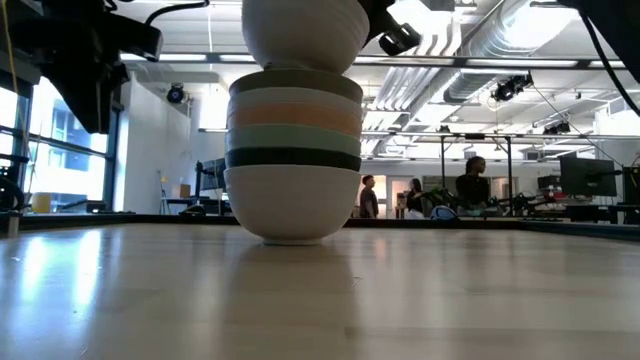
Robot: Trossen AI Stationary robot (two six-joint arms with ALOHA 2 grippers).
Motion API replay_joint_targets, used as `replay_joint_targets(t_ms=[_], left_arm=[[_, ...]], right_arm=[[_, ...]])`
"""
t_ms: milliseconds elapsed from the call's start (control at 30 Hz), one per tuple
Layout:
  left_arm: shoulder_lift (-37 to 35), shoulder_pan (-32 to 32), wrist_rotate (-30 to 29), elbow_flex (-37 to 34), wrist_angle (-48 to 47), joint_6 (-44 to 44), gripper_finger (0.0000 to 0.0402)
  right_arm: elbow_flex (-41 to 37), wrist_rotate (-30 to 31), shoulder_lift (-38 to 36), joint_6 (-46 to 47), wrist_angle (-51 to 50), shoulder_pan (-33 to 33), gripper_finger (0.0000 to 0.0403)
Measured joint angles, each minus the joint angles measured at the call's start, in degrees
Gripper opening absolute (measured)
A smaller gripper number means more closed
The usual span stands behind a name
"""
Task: Nest bowls inside each other
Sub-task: Stack the white bowl on the gray bowl
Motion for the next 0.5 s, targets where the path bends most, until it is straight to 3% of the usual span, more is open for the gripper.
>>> replay_joint_targets(t_ms=[500], left_arm=[[0.02,0.00,0.00,0.00,0.29,-0.02,0.0181]], right_arm=[[0.03,-2.31,2.99,-0.96,1.11,0.59,0.0000]])
